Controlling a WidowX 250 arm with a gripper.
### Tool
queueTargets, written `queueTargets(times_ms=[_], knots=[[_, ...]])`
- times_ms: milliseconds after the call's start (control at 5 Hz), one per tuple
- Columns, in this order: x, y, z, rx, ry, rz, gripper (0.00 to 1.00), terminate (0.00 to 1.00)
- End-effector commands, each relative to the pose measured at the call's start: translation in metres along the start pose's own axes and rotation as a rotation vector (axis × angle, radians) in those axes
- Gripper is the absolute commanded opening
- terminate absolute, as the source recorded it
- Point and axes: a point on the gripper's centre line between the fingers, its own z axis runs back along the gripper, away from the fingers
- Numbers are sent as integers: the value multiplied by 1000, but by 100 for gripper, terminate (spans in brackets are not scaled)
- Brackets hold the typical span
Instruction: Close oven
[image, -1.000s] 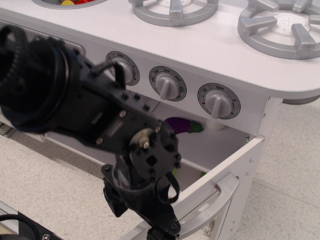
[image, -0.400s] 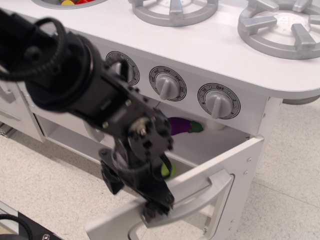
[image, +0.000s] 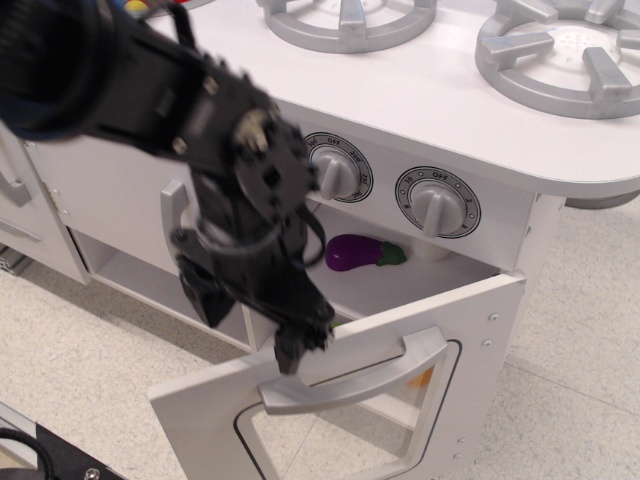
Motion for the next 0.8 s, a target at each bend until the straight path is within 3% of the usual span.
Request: queueTargets(times_ms=[0, 400, 600], knots=[[-23, -3, 19, -11, -1, 16, 100, 0], [-52, -28, -12, -25, 133, 142, 100, 0], [-54, -29, -35, -3, 133, 165, 100, 0]])
